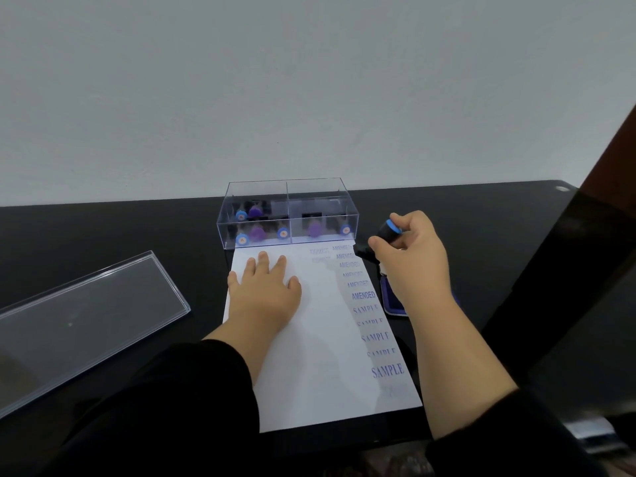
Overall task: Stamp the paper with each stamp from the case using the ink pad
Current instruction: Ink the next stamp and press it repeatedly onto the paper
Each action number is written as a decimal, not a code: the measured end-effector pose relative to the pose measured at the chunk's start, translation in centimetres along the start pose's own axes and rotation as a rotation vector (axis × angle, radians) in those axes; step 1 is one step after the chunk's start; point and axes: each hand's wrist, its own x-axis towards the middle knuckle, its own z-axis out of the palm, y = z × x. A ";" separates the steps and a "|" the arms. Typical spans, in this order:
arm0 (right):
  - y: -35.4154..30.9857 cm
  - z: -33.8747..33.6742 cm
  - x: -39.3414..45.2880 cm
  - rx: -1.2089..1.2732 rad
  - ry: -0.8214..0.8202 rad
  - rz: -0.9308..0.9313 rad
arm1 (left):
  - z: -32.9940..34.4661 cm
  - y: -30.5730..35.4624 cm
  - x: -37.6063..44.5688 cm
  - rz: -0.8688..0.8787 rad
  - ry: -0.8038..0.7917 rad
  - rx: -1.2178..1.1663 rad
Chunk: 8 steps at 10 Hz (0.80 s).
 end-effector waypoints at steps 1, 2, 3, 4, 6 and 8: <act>-0.2 0.0 -0.1 0.014 -0.002 0.006 | 0.0 0.0 0.0 0.001 0.003 -0.001; -0.3 0.0 -0.1 0.008 -0.008 0.010 | 0.0 0.0 -0.1 0.004 0.015 -0.009; -0.4 0.0 -0.2 -0.015 -0.007 0.014 | 0.0 0.1 -0.2 0.002 0.030 -0.023; -0.5 -0.1 -0.2 -0.034 -0.006 0.020 | -0.1 0.1 -0.4 0.005 0.046 -0.044; -0.6 -0.3 -0.2 -0.044 -0.002 0.028 | -0.1 0.2 -0.8 0.002 0.134 -0.093; -0.8 -0.6 -0.4 -0.048 -0.007 0.028 | -0.4 0.3 -1.3 -0.005 0.220 -0.150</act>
